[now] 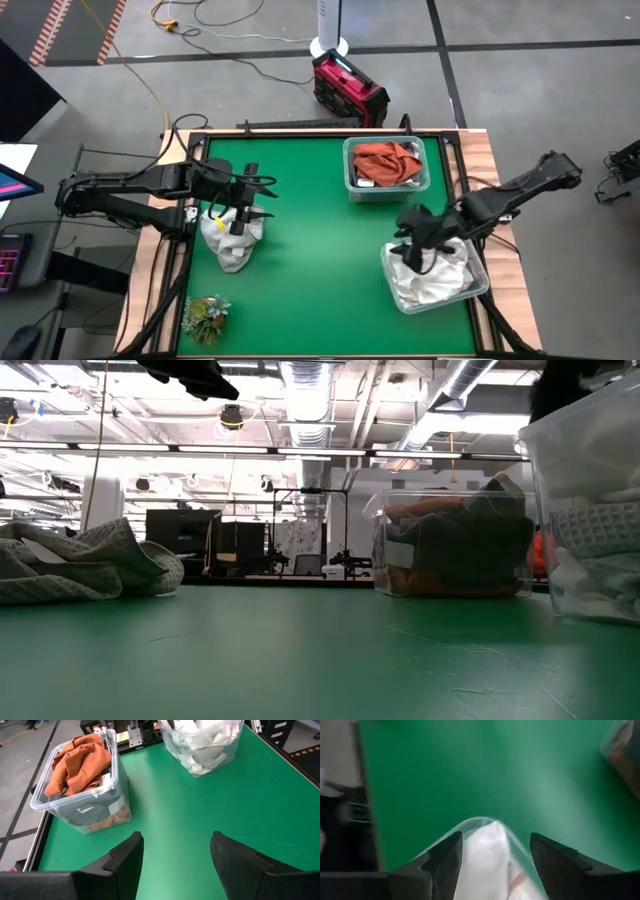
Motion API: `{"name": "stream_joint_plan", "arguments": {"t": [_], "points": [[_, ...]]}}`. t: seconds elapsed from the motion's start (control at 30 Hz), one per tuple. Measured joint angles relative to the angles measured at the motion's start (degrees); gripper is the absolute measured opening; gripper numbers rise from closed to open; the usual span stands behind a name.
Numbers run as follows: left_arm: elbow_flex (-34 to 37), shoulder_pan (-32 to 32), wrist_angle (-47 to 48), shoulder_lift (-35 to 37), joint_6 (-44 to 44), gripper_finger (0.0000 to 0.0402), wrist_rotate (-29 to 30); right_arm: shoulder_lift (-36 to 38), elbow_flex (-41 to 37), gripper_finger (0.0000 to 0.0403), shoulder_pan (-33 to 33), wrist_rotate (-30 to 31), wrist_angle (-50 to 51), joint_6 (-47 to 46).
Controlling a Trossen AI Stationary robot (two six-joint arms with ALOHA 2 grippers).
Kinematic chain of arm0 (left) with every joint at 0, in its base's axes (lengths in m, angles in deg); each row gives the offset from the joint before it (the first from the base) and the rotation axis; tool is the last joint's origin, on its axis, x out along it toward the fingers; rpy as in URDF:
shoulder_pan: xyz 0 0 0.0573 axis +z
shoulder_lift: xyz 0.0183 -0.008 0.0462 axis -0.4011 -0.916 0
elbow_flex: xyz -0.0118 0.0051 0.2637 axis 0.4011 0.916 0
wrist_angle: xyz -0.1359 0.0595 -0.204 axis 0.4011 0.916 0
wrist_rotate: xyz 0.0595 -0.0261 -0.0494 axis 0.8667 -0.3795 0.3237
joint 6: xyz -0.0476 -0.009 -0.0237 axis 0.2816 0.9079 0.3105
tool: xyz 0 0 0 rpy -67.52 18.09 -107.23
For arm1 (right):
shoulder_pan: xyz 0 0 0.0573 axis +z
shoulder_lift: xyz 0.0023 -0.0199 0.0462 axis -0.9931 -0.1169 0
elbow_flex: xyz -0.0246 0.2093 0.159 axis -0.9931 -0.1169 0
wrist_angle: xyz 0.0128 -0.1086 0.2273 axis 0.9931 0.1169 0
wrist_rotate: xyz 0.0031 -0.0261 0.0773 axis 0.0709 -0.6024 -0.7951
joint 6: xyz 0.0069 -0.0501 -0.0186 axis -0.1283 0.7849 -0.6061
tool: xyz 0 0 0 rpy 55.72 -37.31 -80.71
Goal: Sort towels by color in basket
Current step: Put the white towel into the bottom transparent bin
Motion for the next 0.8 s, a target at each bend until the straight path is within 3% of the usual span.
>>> {"name": "stream_joint_plan", "arguments": {"t": [0.2, 0.4, 0.53, 0.8], "points": [[0.00, 0.00, 0.29, 0.00, -0.16, 0.0219, 0.02, -5.39, 0.22, 0.0260, 1.70, -3.73, 0.90, 1.96], [0.00, 0.00, -0.32, -0.01, -0.67, 0.0219, 0.75, -4.46, 0.00, 0.0260, 2.69, 1.08, 3.59, 2.22], [0.00, 0.00, -0.19, 0.00, -0.87, 0.0219, 1.86, -5.11, 0.00, 0.0260, 2.34, 2.43, 4.20, 8.61], [0.00, 0.00, -0.01, 0.00, -0.89, 0.0219, 2.01, -13.49, 0.00, 0.0260, 2.16, 1.31, 10.14, 14.79]]}}
